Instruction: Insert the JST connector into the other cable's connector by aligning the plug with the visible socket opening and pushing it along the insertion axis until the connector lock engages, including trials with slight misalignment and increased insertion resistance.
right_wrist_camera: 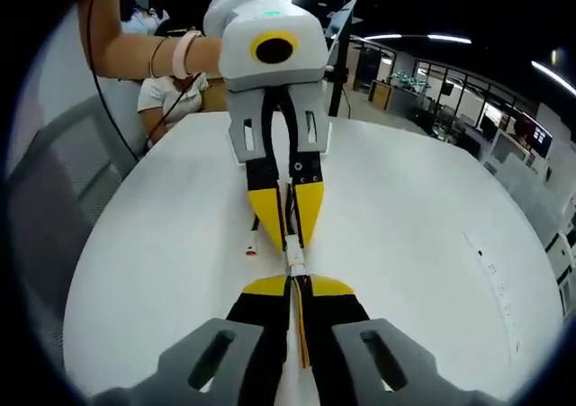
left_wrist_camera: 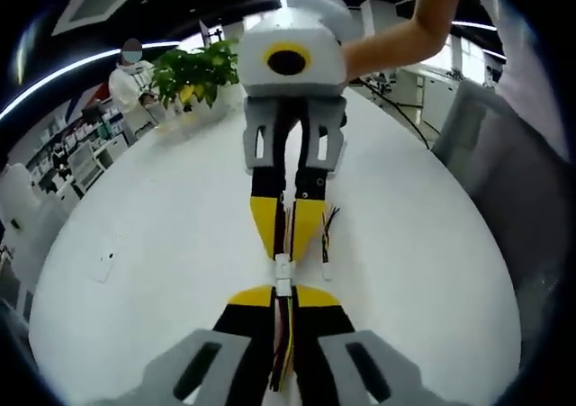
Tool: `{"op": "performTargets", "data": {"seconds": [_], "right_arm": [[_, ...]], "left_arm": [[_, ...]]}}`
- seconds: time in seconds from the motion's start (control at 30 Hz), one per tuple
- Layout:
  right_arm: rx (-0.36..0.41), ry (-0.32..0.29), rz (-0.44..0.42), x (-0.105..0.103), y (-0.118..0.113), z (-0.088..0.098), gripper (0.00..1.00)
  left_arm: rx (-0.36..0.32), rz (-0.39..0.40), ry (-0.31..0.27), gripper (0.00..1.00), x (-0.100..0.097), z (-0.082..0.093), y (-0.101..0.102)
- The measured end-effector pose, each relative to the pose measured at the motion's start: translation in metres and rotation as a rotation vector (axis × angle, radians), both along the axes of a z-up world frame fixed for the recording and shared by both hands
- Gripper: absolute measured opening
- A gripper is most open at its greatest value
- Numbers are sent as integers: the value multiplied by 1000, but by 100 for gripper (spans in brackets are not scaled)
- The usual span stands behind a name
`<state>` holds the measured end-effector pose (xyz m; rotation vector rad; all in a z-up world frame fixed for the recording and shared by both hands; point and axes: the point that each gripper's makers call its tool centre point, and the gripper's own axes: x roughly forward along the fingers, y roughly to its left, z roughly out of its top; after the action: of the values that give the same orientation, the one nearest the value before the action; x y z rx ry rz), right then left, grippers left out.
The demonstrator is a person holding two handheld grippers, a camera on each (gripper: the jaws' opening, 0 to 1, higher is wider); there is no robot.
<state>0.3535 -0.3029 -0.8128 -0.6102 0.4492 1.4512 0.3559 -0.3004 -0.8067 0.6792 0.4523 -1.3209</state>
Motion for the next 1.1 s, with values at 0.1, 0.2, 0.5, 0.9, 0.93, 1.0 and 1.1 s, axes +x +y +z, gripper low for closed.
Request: {"op": "performTargets", "data": {"seconds": [0.1,0.2,0.5,0.9,0.93,1.0,1.1], "right_arm": [[8,8,4,-1,1,1,2],[6,1,4,0,2,0,2],[29,10,-11,5,5,2,2],[40,5,-44,22,7,-9,3],[41,10,-45,23,7,-10,3],[34,8,-41,22,8,-13,3],[25,13,-40,21,8,-17,3]], "left_arm": [[-2,-2,6,0,0,0,0],[7,-2,3,0,1,-2,1],[16,2,0,0,7,-2,3],[33,11,0,0,24,-13,4],[39,9,3,0,24,-16,4],[47,3,12,0,24,-18,4],[53,6,23,0,23,-23,5]]}}
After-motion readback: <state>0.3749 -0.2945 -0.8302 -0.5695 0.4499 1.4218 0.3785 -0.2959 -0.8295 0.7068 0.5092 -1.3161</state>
